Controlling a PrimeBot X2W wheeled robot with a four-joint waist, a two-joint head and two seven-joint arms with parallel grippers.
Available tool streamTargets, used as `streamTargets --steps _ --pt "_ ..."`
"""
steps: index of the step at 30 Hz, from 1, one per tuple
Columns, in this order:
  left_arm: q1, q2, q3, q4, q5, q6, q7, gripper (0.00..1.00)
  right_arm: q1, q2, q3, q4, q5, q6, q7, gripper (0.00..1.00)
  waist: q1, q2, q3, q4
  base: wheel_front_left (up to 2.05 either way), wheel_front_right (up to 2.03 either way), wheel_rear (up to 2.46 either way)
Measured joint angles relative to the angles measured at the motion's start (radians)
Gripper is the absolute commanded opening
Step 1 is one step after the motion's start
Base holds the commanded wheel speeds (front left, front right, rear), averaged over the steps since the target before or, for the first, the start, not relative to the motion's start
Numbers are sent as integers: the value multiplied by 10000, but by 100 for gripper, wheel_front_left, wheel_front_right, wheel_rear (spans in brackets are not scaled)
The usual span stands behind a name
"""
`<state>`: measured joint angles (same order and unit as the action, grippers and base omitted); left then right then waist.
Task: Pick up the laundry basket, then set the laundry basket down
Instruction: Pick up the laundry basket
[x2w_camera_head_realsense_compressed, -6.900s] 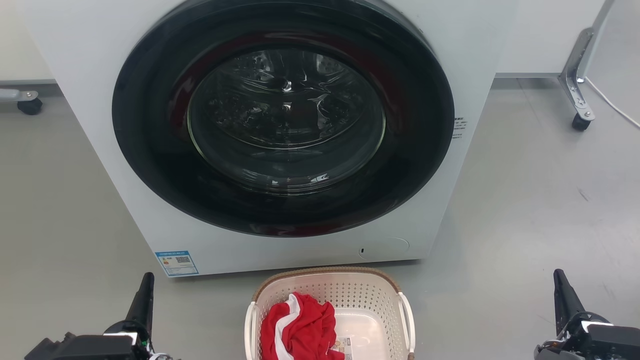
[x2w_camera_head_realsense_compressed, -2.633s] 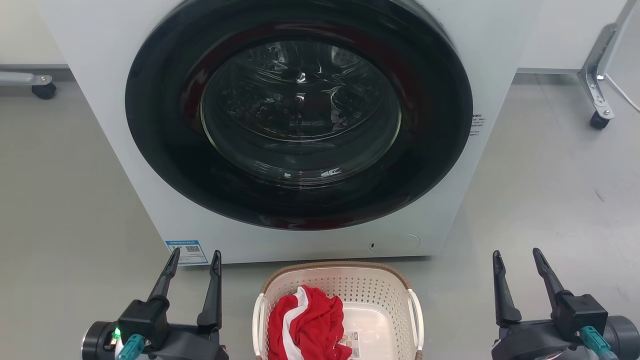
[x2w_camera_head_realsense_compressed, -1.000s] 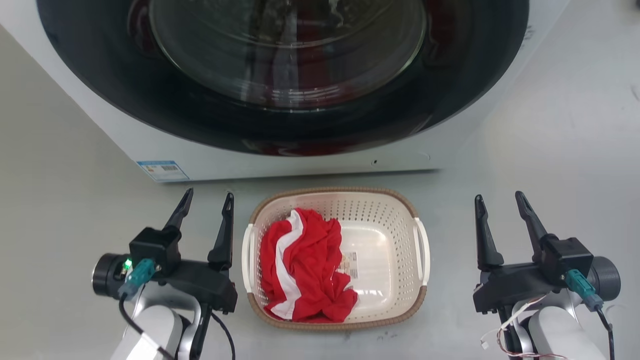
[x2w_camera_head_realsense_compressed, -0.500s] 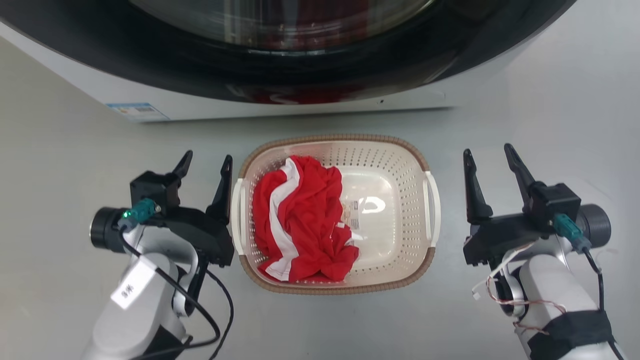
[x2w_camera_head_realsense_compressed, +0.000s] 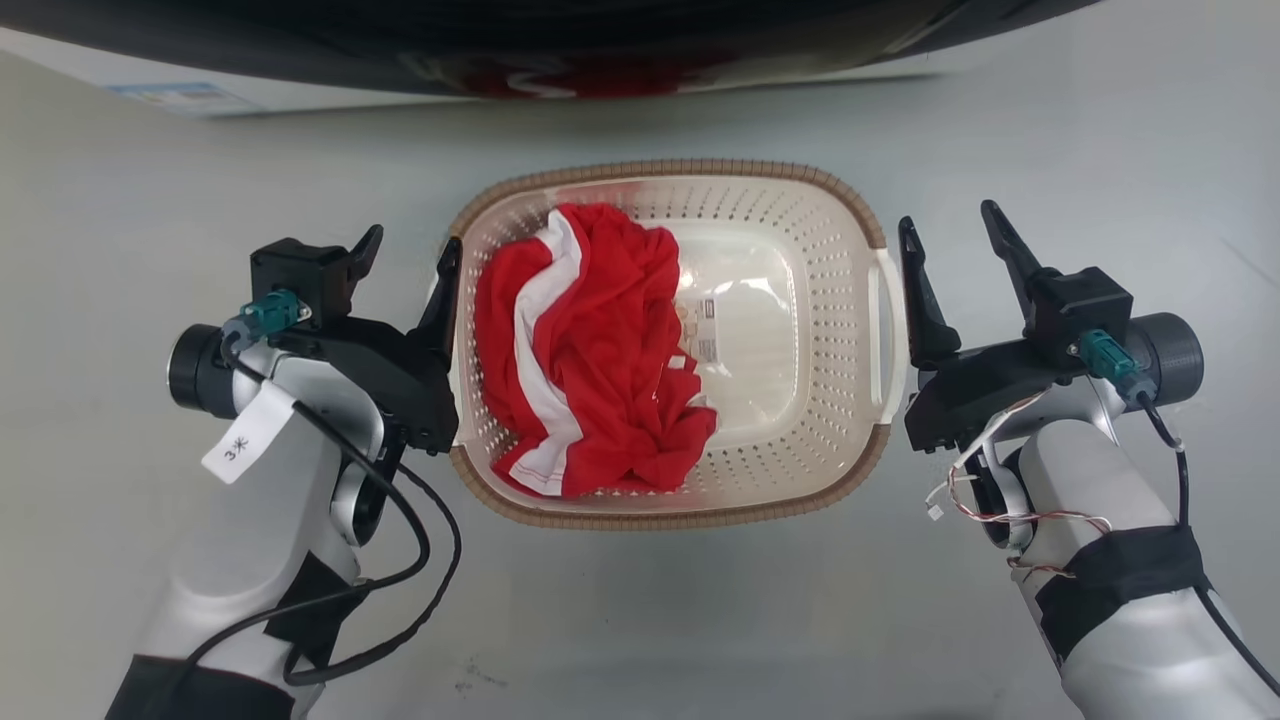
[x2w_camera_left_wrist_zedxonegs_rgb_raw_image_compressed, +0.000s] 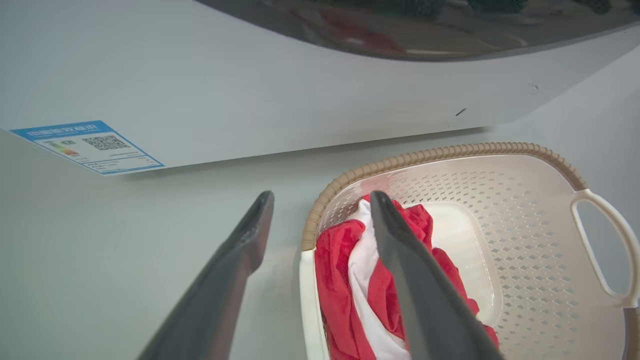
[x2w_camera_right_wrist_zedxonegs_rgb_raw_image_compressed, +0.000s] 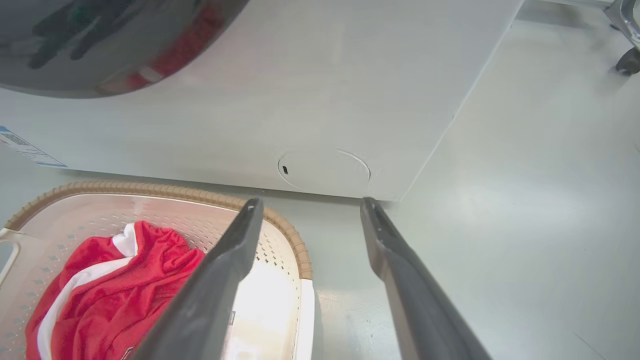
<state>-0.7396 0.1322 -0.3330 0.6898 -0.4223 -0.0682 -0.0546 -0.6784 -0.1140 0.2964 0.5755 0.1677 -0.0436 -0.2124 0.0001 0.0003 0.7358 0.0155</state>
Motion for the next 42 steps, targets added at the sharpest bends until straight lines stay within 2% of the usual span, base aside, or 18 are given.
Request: streamTargets --steps 11,25,26,27,42 --pt "-383 -119 -33 1486 -119 -134 88 100 -513 198 426 1068 -201 176 -23 100 0 -1 1101 -6 0 0 0" --pt "-1030 -454 -10 2732 -537 -391 88 100 -872 295 725 2121 -240 366 -104 100 -1 -1 1733 32 0 0 0" --pt "-1081 -458 -21 2821 -546 -431 90 51 -936 297 731 2167 -251 391 -105 48 -1 -1 1761 39 0 0 0" --pt "-1142 -472 -12 2918 -571 -466 92 0 -992 303 742 2226 -251 416 -111 0 -1 -2 1780 46 0 0 0" --pt "-1488 -717 -77 4006 -780 -500 176 0 -1347 410 775 3164 -174 669 -198 0 -2 -3 1553 78 0 0 0"
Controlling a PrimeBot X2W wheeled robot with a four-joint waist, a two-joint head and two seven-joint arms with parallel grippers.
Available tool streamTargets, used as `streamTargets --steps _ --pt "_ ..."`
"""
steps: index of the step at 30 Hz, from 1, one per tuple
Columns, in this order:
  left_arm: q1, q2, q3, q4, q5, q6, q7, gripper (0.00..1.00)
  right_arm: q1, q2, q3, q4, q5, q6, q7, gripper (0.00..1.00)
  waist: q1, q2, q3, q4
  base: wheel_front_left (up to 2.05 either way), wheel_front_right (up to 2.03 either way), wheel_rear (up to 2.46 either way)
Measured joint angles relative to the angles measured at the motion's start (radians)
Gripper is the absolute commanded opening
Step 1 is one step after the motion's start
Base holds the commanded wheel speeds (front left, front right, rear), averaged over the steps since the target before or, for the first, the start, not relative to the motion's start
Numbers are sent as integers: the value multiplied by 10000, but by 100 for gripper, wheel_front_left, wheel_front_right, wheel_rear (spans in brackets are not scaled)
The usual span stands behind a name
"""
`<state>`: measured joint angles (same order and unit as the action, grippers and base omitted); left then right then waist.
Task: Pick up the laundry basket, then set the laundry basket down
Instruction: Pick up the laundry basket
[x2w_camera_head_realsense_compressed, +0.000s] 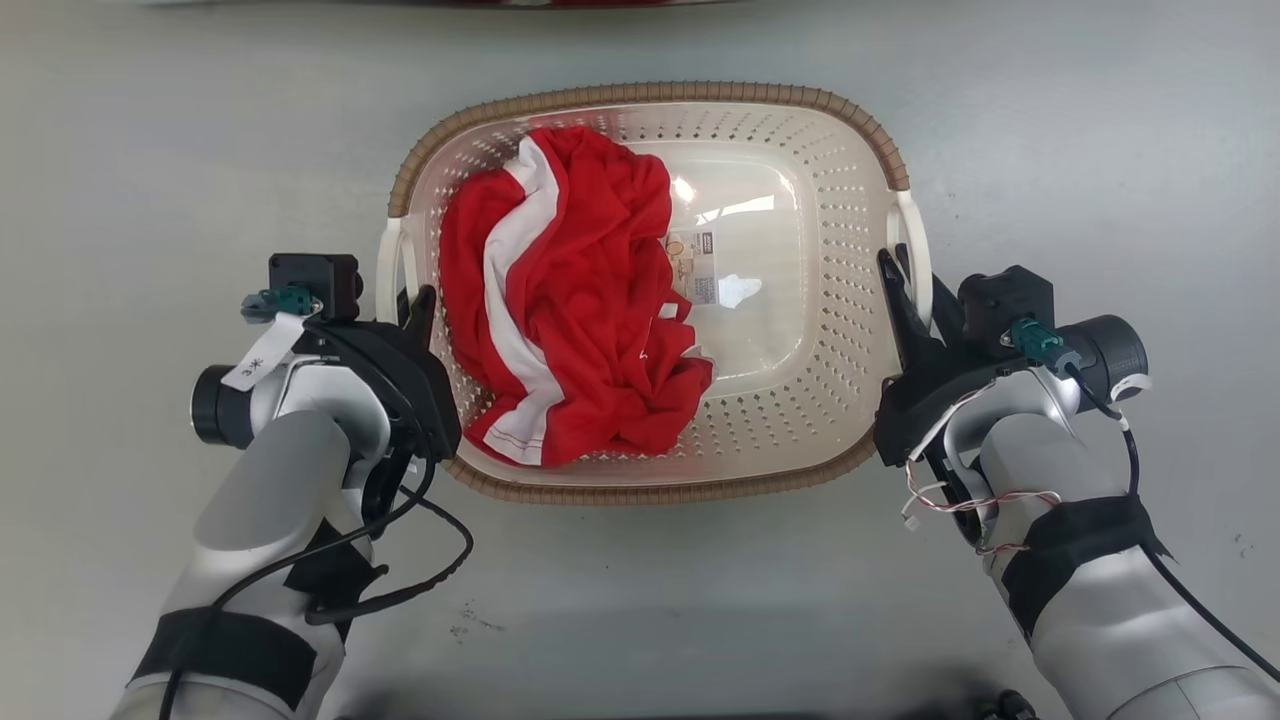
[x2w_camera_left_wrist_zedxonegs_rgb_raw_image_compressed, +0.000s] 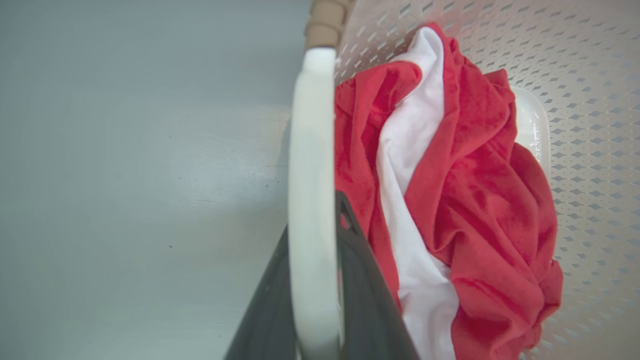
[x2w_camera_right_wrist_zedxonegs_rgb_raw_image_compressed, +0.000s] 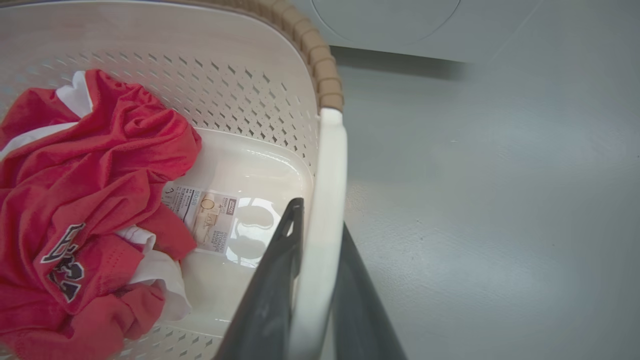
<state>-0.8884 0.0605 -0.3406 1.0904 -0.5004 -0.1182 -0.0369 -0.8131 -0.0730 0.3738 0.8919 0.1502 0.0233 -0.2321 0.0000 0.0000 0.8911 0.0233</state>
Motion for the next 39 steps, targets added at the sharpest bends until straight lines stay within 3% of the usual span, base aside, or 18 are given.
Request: streamTargets --steps 10,23,39 --pt "-60 -134 -27 614 -190 -63 196 0 -365 79 10 997 265 374 90 0 0 0 -608 -22 0 0 0" --pt "-37 -330 -67 1352 -796 -140 1350 0 -518 203 144 2424 523 826 1009 0 0 0 -1944 25 0 0 0" --pt "520 -443 -115 1636 -1676 -140 2855 0 -424 359 211 3507 978 1024 2284 0 -1 0 -4033 99 0 0 0"
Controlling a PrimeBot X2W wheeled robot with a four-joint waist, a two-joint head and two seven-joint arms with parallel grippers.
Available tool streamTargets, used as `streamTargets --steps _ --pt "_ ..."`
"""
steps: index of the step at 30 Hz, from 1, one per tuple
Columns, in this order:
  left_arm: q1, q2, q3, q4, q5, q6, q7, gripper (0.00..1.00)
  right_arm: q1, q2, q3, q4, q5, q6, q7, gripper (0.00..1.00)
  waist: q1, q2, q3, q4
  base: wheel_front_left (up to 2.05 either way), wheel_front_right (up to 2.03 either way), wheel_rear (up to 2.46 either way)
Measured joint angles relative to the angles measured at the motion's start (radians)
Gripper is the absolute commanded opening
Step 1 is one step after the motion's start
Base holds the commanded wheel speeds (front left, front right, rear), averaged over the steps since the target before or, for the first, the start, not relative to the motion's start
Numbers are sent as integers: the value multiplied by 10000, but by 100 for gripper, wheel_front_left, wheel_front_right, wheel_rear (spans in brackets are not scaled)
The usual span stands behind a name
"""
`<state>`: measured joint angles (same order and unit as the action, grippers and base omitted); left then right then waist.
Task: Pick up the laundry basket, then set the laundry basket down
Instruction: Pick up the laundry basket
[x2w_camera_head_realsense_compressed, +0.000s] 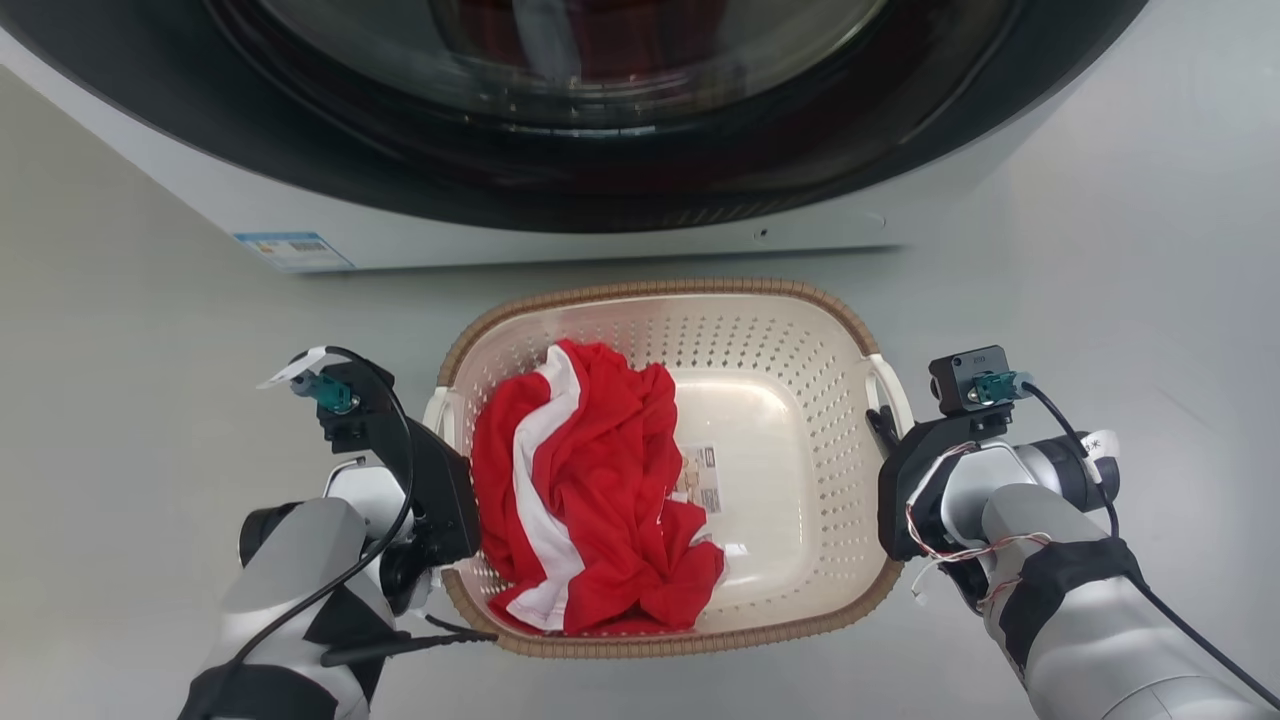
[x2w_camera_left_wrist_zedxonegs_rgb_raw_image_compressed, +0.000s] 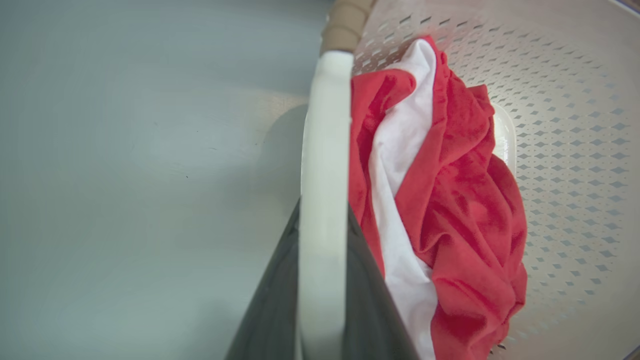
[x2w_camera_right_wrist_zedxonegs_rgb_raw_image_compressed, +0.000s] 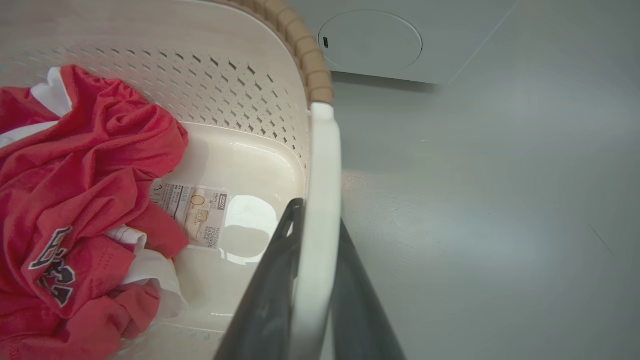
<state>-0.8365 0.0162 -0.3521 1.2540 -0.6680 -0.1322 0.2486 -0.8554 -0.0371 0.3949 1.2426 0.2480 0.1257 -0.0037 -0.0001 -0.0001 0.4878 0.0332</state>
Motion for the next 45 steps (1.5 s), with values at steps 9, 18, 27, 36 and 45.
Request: streamTargets --steps 9,18,27,36,45 --pt "206 10 4 61 -240 0 767 0 89 38 44 161 263 67 568 0 -1 0 -1173 31 0 0 0" --pt "512 73 -15 155 -360 0 1415 0 377 132 88 265 690 111 1281 0 -1 0 -2250 30 0 0 0" --pt "915 140 -113 240 -681 -4 2217 0 992 194 192 276 1337 123 2153 0 0 0 -3224 -20 0 0 0" --pt "1067 165 -201 263 -780 -2 2819 0 1203 203 278 274 1931 123 2888 0 0 0 -3959 -54 0 0 0" --pt "1290 167 -242 334 -876 -2 3315 0 1552 203 416 215 2313 123 3453 0 0 0 -4511 -19 0 0 0"
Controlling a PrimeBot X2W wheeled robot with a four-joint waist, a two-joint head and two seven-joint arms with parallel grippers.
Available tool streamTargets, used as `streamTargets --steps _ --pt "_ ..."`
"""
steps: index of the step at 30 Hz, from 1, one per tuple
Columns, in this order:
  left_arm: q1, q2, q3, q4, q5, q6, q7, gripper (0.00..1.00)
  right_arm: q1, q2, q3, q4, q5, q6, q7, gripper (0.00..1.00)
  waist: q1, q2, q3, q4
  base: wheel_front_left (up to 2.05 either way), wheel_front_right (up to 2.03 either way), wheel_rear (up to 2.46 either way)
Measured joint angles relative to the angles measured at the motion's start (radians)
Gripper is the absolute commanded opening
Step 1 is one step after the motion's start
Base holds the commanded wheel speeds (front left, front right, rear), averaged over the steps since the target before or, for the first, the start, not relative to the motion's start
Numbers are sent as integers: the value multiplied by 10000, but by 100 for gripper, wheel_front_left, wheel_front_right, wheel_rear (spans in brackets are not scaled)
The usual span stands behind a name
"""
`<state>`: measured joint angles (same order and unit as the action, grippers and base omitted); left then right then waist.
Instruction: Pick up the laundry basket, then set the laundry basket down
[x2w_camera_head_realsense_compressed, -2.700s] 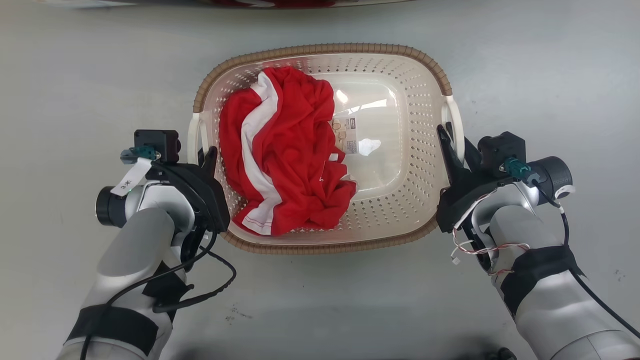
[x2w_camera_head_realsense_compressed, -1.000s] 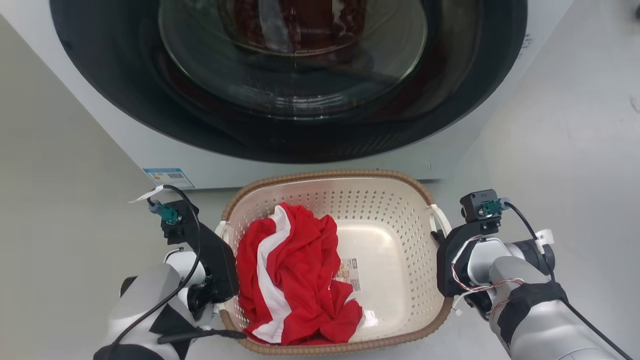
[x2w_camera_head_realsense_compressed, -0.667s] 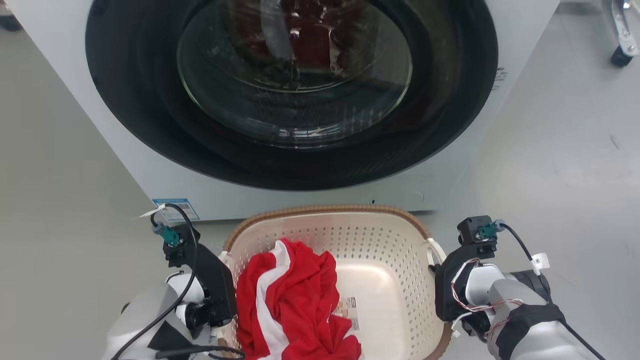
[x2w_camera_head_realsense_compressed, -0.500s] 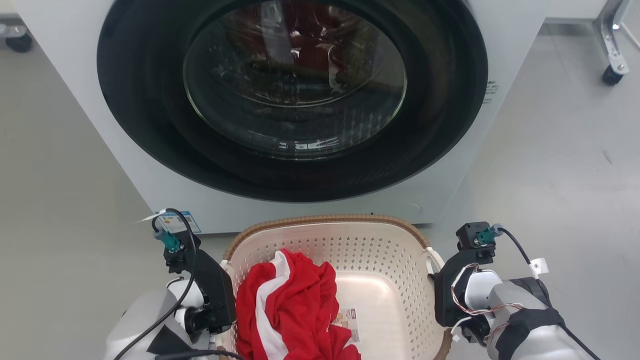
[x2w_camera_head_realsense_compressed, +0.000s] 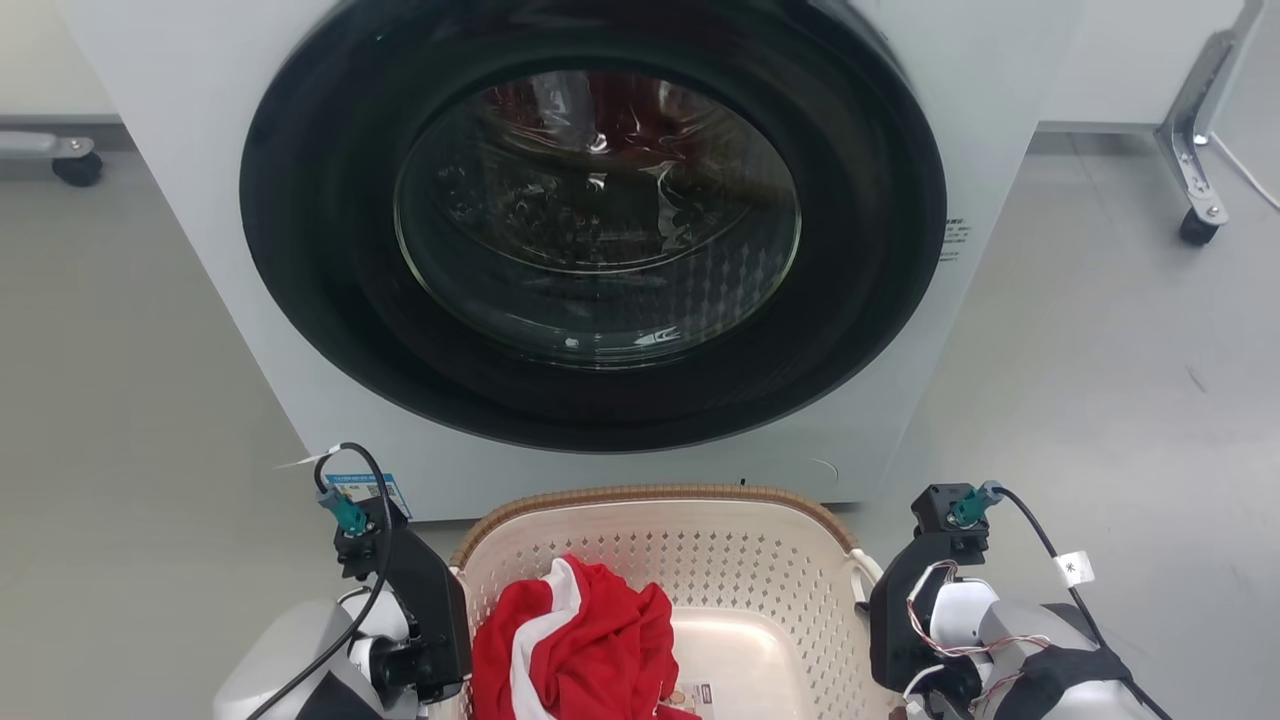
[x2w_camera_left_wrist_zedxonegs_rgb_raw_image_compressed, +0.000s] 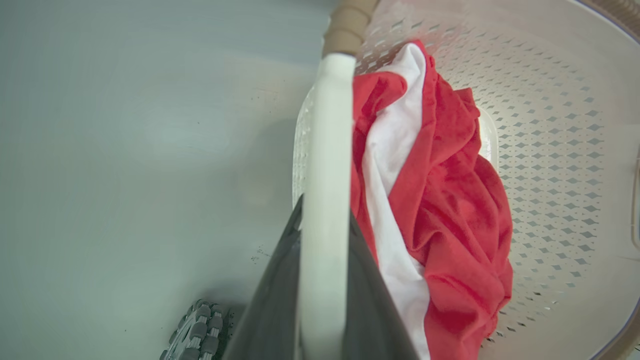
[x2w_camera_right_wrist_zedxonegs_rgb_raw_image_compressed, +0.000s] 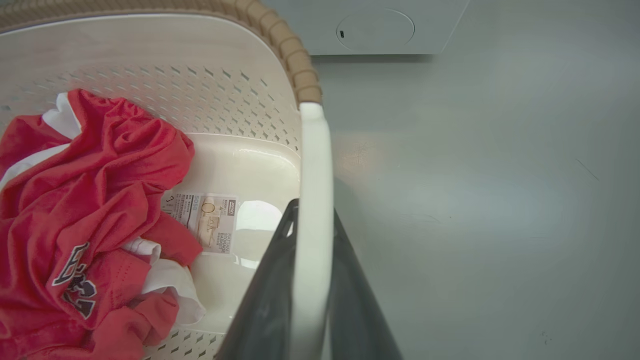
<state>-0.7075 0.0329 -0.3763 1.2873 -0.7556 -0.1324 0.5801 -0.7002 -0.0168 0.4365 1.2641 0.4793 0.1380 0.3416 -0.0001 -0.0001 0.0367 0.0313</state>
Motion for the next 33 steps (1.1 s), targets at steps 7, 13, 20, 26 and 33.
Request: streamTargets --steps 7,13,20,26,33 --pt "152 50 -25 10 -38 0 213 0 141 0 105 -65 293 0 330 0 0 0 -257 8 0 0 0" --pt "210 63 -59 23 -84 0 343 0 322 0 171 -130 487 -2 506 0 0 1 -379 -32 0 0 0" --pt "291 73 -63 31 -104 2 428 0 334 -2 261 -140 541 -2 633 0 1 1 -418 -50 0 0 0" --pt "364 100 -61 33 -215 2 430 0 340 -2 324 -140 752 -6 721 0 1 1 -426 -52 0 0 0" --pt "375 117 -88 36 -313 2 430 0 340 -2 399 -155 828 -13 798 0 1 1 -422 -49 0 0 0"
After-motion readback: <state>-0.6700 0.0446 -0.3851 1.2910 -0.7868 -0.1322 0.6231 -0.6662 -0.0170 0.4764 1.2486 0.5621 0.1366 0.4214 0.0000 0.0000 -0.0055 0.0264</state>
